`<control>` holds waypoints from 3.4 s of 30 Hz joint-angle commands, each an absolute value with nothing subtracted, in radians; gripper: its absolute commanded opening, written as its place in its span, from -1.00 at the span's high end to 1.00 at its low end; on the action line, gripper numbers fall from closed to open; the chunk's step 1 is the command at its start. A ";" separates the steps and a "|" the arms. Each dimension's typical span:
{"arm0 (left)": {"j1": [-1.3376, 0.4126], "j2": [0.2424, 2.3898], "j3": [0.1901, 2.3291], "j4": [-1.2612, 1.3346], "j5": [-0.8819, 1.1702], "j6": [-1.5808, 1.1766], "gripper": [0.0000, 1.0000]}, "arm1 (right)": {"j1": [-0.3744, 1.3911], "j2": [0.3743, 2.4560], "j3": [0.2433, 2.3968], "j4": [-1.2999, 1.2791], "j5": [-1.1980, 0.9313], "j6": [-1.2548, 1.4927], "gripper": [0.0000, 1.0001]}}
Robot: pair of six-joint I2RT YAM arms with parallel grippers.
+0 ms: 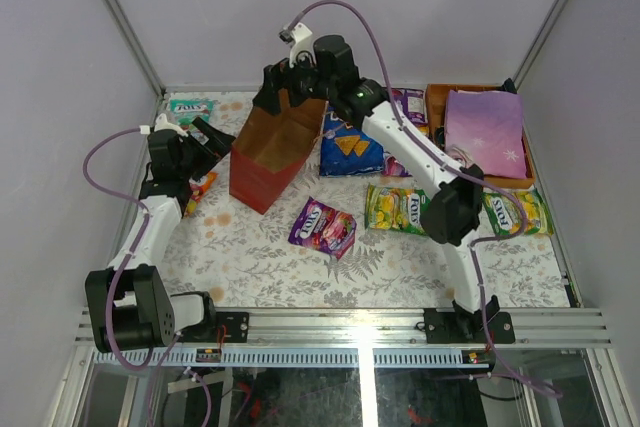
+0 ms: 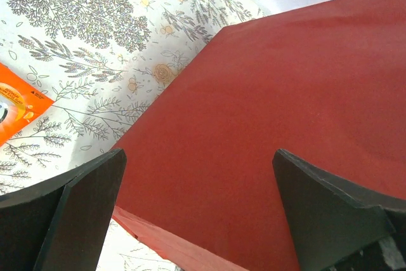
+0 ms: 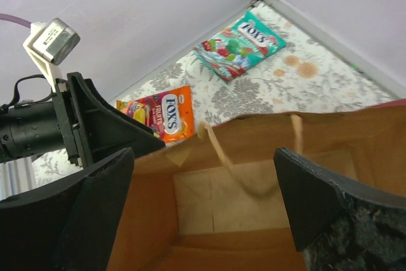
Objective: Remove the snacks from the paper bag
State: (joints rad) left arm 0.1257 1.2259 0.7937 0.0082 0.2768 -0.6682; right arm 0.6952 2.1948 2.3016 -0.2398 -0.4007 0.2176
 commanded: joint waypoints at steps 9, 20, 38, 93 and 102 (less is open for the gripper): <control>0.133 1.240 0.780 0.057 0.228 -0.649 -1.00 | 0.680 1.511 1.735 0.105 -0.113 0.102 -0.98; 0.135 1.283 0.768 0.086 0.213 -0.649 -1.00 | 0.581 1.288 1.163 0.313 0.220 0.580 -0.98; 0.155 1.365 0.745 0.159 0.234 -0.661 -1.00 | 0.577 1.565 0.926 0.475 0.441 1.243 -0.89; 0.157 1.407 0.724 0.223 0.290 -0.668 -1.00 | 0.492 1.724 0.953 0.700 0.109 1.099 -0.94; 0.156 1.436 0.722 0.243 0.295 -0.671 -1.00 | 0.596 1.871 1.057 0.677 0.064 1.177 -0.96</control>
State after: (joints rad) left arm 0.1516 1.4158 0.7334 0.1677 0.2920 -0.6769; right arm 0.5816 1.8450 0.9863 0.6407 0.0975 1.1172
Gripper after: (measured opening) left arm 0.997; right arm 0.978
